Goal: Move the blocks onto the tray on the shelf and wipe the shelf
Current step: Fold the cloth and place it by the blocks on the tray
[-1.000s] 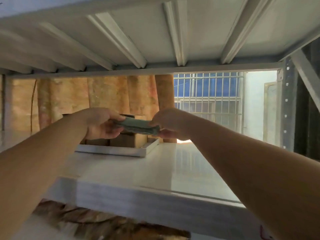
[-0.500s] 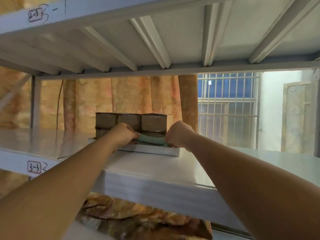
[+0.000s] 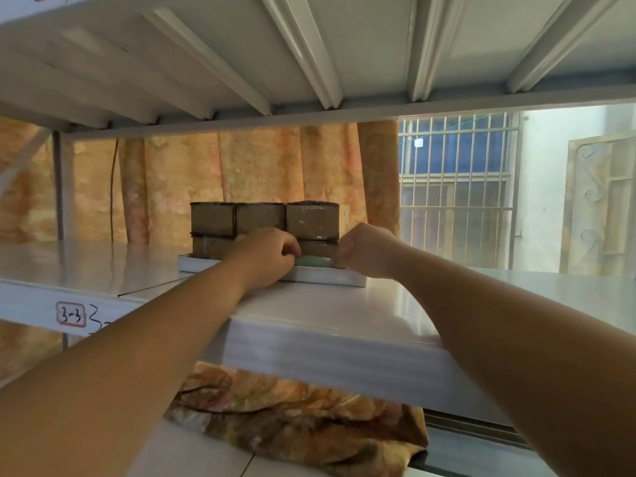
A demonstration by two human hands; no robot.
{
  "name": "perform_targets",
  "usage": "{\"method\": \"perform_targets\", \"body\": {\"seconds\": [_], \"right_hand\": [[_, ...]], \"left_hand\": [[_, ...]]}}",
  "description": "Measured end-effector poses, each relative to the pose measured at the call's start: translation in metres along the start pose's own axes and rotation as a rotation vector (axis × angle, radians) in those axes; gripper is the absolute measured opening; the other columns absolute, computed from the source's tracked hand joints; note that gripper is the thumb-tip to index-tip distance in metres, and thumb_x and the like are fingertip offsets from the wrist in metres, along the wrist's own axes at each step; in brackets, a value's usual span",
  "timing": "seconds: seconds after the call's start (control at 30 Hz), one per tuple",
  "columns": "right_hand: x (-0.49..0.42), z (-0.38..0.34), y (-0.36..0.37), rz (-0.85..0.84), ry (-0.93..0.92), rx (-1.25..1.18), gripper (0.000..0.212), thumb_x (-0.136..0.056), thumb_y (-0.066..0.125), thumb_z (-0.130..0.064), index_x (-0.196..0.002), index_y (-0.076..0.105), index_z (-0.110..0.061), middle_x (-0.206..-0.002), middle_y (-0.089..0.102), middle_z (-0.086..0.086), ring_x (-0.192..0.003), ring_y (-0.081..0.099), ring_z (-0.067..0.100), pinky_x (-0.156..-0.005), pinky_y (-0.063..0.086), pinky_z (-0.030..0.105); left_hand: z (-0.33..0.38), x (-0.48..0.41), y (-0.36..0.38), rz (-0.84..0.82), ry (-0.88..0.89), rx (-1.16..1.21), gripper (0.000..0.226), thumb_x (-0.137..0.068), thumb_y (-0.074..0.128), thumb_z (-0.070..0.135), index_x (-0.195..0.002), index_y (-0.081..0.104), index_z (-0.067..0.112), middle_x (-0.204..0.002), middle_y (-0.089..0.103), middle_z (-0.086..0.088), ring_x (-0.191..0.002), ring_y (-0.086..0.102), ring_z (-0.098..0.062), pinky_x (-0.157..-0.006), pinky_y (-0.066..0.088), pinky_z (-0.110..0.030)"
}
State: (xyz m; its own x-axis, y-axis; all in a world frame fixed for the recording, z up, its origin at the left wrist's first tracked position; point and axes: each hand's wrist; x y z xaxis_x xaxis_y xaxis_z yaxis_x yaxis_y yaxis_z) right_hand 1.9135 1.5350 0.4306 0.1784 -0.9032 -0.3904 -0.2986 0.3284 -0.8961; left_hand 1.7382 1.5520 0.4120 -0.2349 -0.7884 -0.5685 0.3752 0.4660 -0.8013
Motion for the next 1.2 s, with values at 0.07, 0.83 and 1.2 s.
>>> {"method": "perform_targets", "body": {"seconds": [0.07, 0.83, 1.2], "right_hand": [[0.003, 0.001, -0.002, -0.025, -0.011, 0.005, 0.030, -0.091, 0.054, -0.026, -0.110, 0.069, -0.008, -0.102, 0.062, 0.006, -0.094, 0.057, 0.021, -0.085, 0.047, 0.029], [0.019, -0.011, -0.007, -0.089, -0.095, 0.208, 0.035, -0.096, 0.042, -0.017, -0.125, 0.060, -0.010, -0.128, 0.057, 0.011, -0.116, 0.055, 0.028, -0.097, 0.046, 0.036], [0.036, -0.025, 0.002, -0.035, 0.114, 0.270, 0.057, -0.091, 0.038, 0.000, -0.139, 0.048, -0.029, -0.131, 0.057, 0.008, -0.116, 0.053, 0.026, -0.094, 0.043, 0.029]], "left_hand": [[0.001, 0.002, 0.000, -0.027, -0.011, 0.028, 0.026, -0.093, 0.046, 0.021, -0.109, 0.067, 0.022, -0.111, 0.066, 0.001, -0.091, 0.057, -0.015, -0.078, 0.044, -0.028], [0.003, 0.005, 0.000, -0.025, -0.067, -0.027, 0.020, -0.089, 0.048, 0.019, -0.102, 0.063, 0.016, -0.101, 0.060, -0.002, -0.087, 0.054, -0.018, -0.070, 0.041, -0.029], [-0.003, 0.008, 0.003, -0.062, 0.036, 0.006, 0.024, -0.088, 0.047, 0.024, -0.107, 0.055, 0.011, -0.112, 0.054, -0.012, -0.098, 0.055, -0.030, -0.073, 0.043, -0.036]]}}
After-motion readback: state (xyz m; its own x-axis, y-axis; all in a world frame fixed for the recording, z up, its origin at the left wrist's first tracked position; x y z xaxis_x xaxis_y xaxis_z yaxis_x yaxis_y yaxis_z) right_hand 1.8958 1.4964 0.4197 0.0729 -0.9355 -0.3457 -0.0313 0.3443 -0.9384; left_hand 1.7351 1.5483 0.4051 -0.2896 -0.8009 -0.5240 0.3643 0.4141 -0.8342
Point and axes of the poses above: each hand's wrist, its own x-axis away from the middle knuckle, its own y-axis out of the palm, z = x × y
